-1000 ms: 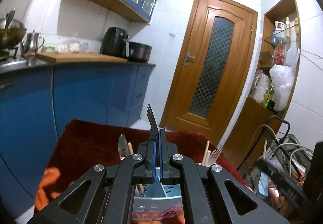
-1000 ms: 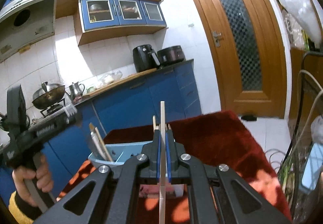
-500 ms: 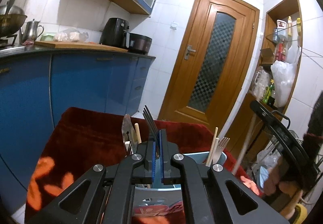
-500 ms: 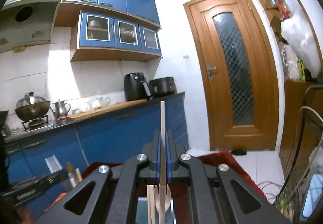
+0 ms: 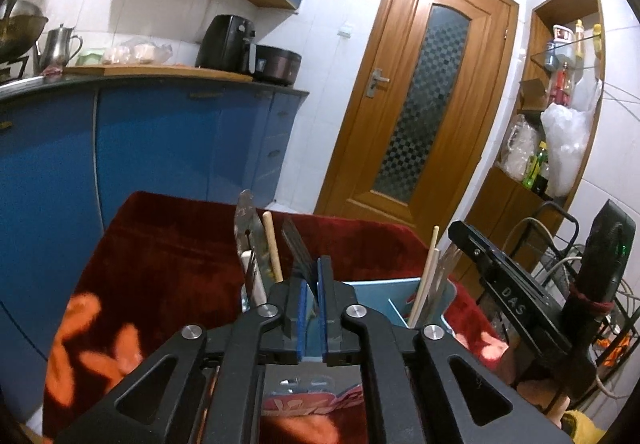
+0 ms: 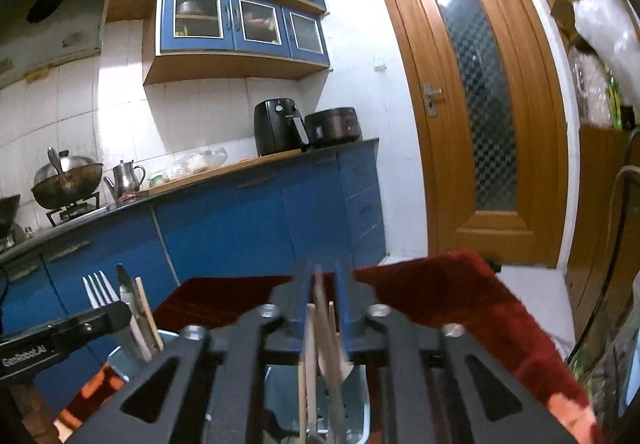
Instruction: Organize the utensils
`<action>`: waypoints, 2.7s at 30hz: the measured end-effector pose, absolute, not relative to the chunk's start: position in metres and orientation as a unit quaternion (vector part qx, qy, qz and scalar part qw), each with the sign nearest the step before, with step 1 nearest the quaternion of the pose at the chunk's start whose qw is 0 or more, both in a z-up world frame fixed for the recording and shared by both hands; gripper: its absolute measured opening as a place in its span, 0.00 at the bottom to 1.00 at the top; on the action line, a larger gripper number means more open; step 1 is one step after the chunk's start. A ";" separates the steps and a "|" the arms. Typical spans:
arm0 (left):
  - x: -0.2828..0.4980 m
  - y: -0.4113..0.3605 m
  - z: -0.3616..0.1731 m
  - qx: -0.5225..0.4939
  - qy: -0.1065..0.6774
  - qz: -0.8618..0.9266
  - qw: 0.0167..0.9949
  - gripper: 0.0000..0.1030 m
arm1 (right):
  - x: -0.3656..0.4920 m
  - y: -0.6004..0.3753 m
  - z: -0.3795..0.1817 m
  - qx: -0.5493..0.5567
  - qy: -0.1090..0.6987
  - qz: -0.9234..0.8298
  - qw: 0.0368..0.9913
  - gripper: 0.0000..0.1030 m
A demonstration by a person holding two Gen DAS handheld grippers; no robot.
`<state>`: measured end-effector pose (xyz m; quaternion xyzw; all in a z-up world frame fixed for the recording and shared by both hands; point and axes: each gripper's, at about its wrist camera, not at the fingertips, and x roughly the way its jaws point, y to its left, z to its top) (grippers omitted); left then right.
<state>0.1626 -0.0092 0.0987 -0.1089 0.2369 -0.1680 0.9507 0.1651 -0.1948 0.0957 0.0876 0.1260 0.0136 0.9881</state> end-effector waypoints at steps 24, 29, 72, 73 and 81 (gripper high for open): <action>0.078 -0.004 0.146 -0.071 0.189 -0.167 0.965 0.27 | 0.076 -0.178 0.144 0.101 0.107 0.071 0.987 0.26; 0.049 0.003 0.152 -0.066 0.181 -0.159 0.968 0.27 | 0.046 -0.174 0.149 0.105 0.100 0.079 0.986 0.26; -0.024 0.014 0.024 -0.028 0.201 -0.043 0.978 0.29 | -0.043 -0.155 0.022 0.048 0.172 0.030 0.983 0.65; -0.024 0.014 0.024 -0.027 0.201 -0.041 0.978 0.31 | -0.042 -0.156 0.021 0.049 0.171 0.025 0.984 0.69; -0.024 0.009 0.019 -0.017 0.197 -0.036 0.980 0.37 | -0.044 -0.161 0.020 0.057 0.163 0.015 0.985 0.76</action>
